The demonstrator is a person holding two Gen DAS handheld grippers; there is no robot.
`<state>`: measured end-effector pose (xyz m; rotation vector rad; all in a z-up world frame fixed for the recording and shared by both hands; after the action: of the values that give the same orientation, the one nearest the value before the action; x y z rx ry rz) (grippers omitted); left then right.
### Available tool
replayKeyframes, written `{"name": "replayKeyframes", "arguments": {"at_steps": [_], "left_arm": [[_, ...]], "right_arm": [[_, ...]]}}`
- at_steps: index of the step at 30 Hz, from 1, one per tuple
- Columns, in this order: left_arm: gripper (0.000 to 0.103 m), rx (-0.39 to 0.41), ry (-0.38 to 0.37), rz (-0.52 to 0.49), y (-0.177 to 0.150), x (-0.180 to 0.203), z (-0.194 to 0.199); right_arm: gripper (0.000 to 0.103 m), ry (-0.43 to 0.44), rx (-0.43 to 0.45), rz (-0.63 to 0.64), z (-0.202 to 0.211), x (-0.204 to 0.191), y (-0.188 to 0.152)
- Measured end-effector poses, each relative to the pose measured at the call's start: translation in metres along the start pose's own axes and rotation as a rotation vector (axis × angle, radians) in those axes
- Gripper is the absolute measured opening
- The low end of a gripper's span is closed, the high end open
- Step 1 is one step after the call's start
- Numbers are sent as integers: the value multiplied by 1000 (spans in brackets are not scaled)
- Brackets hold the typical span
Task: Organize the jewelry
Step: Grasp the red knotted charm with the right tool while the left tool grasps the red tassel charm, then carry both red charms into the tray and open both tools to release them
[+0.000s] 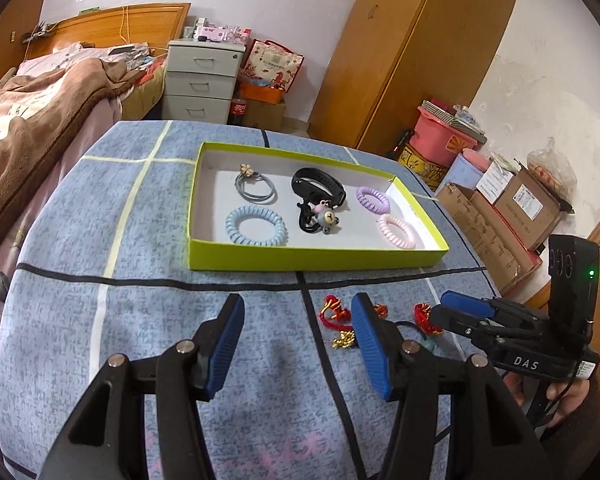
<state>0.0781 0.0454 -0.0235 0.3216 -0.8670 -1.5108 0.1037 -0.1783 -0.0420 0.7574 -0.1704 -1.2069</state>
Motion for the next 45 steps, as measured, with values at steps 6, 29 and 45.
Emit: {"name": "replayKeyframes", "arguments": {"at_steps": [6, 29, 45], "left_arm": [[58, -25, -12, -13, -3, 2, -7], [58, -168, 44, -196, -3, 44, -61], [21, -164, 68, -251, -4, 52, -69]], "right_arm": [[47, -48, -45, 25, -14, -5, -4], [20, -122, -5, -53, -4, 17, -7], [20, -124, -9, -61, -6, 18, -7]]}}
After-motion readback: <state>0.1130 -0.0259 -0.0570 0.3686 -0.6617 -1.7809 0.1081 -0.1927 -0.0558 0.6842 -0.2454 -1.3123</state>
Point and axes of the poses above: each gripper's, at about its wrist camera, not at the fingertips, and z roughly against the way its jaws point, x to its right, y to its top, the point moved 2 cm from there along -z, roughly the way its jaws point, and after that the axes turned 2 degrees about -z, right-handed, at the moved point
